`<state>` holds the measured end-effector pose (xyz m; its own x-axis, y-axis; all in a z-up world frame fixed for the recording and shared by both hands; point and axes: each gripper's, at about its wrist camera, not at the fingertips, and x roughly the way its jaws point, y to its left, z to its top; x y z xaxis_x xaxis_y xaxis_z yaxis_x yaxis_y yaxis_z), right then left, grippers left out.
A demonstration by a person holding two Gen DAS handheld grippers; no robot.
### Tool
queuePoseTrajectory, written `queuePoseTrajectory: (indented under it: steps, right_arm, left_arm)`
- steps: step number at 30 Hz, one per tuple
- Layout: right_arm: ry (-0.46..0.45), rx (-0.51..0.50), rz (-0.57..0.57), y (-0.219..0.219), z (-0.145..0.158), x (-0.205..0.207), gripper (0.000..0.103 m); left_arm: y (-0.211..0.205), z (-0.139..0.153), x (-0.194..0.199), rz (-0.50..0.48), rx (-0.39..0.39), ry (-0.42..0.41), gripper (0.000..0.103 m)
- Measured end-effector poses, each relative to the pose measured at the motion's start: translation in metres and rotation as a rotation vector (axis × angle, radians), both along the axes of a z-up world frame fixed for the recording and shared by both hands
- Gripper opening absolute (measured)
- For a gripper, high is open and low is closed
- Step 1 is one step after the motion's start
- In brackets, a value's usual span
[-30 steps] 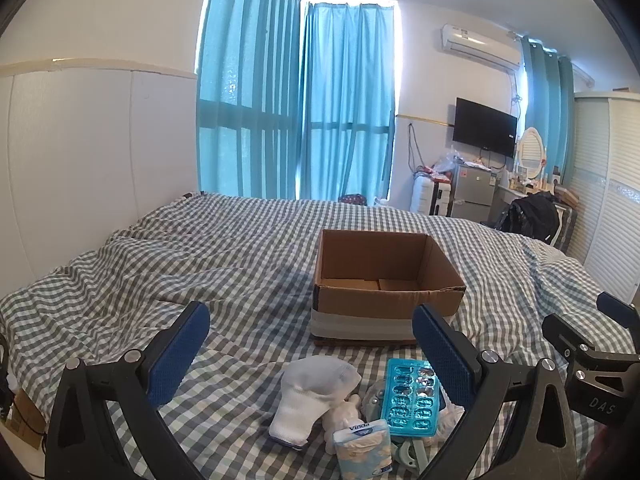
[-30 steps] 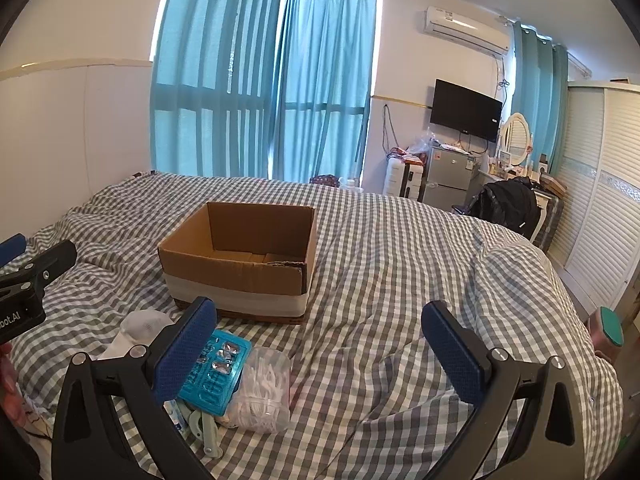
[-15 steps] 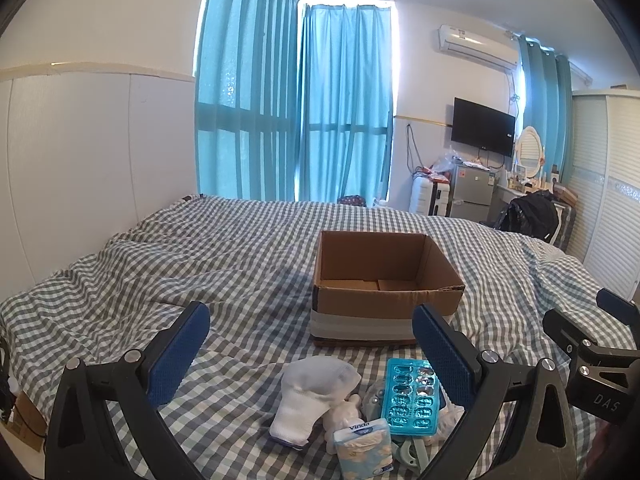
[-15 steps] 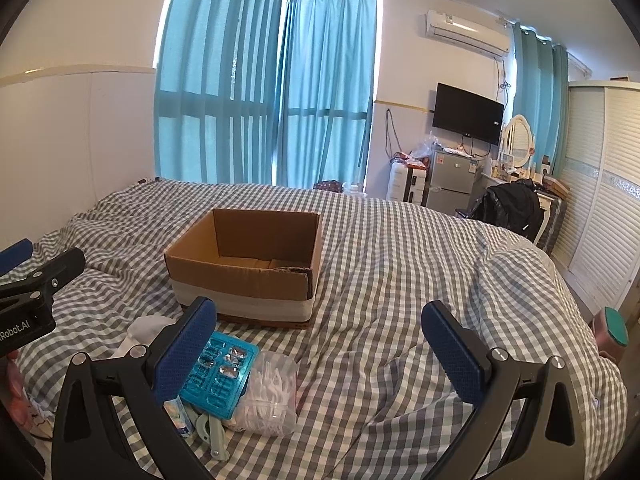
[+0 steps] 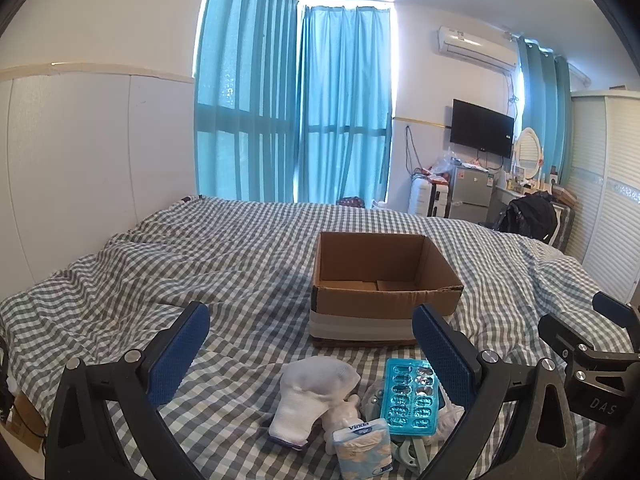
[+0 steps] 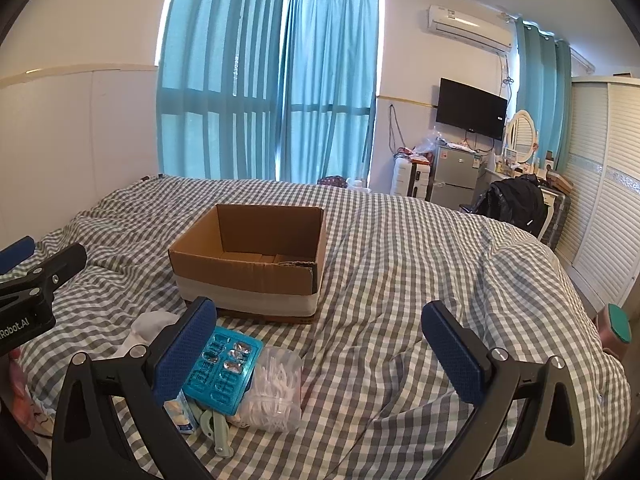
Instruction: Organize objects
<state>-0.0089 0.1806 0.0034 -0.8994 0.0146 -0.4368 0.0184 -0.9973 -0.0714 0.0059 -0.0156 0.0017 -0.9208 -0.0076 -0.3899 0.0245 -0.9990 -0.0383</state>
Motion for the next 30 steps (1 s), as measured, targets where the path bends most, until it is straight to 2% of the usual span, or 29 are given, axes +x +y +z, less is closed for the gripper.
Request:
queuePoseTrajectory:
  steps: [8, 16, 19, 24, 30]
  right_arm:
    - [-0.007, 0.007, 0.006, -0.001, -0.004, -0.002, 0.103]
    - [-0.063, -0.002, 0.019, 0.001, -0.023, -0.016, 0.103]
    - [-0.12, 0.002, 0.025, 0.0, -0.041, -0.027, 0.103]
    - [-0.232, 0.01, 0.034, 0.0, -0.076, -0.047, 0.102]
    - [-0.337, -0.016, 0.072, 0.005, -0.111, -0.064, 0.089]
  left_arm:
    - [-0.001, -0.004, 0.001, 0.009, -0.001, -0.004, 0.103]
    - [0.0, -0.022, -0.009, 0.007, -0.013, -0.062, 0.103]
    - [0.005, -0.038, -0.016, 0.004, -0.03, -0.115, 0.103]
    - [0.02, -0.078, -0.024, -0.031, -0.059, -0.257, 0.103]
    - [0.048, -0.125, -0.029, -0.095, -0.112, -0.401, 0.103]
